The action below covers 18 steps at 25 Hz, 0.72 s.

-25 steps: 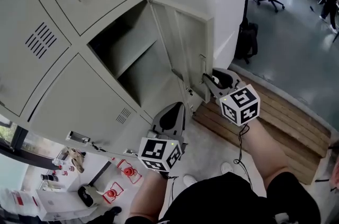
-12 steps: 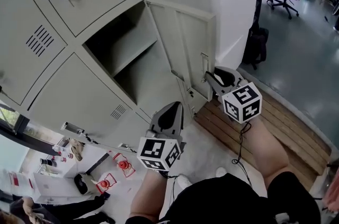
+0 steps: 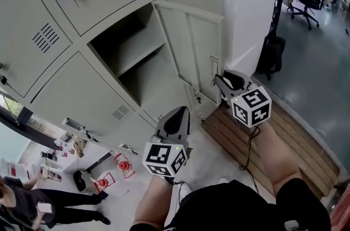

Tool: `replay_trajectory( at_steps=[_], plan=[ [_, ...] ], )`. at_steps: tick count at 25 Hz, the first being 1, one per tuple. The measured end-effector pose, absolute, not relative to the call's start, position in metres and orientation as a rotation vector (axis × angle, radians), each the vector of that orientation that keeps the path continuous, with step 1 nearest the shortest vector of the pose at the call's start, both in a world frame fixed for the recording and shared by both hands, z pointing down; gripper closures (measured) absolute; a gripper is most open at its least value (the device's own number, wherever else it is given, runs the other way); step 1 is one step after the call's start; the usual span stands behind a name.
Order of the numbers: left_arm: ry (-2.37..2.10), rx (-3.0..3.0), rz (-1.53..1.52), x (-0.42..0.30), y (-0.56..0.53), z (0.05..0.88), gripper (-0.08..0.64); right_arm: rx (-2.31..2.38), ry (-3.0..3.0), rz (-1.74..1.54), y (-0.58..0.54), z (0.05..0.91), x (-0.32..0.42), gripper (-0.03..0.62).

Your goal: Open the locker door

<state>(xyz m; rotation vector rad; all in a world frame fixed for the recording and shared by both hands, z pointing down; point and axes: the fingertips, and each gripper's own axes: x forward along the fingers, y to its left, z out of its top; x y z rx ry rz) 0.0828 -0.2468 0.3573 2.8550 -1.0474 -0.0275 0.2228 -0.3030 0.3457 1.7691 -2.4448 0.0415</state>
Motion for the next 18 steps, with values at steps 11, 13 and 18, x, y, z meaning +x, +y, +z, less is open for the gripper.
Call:
replay_trajectory(
  at_steps=[11, 13, 18],
  plan=[
    [-1.175, 2.826, 0.0, 0.088, -0.231, 0.355, 0.543, 1.754, -2.499, -0.005, -0.293, 0.34, 0.238, 0.442],
    [-1.192, 2.82, 0.008, 0.091, -0.224, 0.355, 0.543, 1.755, -2.515, -0.002, -0.287, 0.337, 0.243, 0.44],
    [-1.237, 2.794, 0.03, 0.095, -0.207, 0.358, 0.543, 1.754, -2.558, -0.035, -0.267, 0.329, 0.248, 0.447]
  ],
)
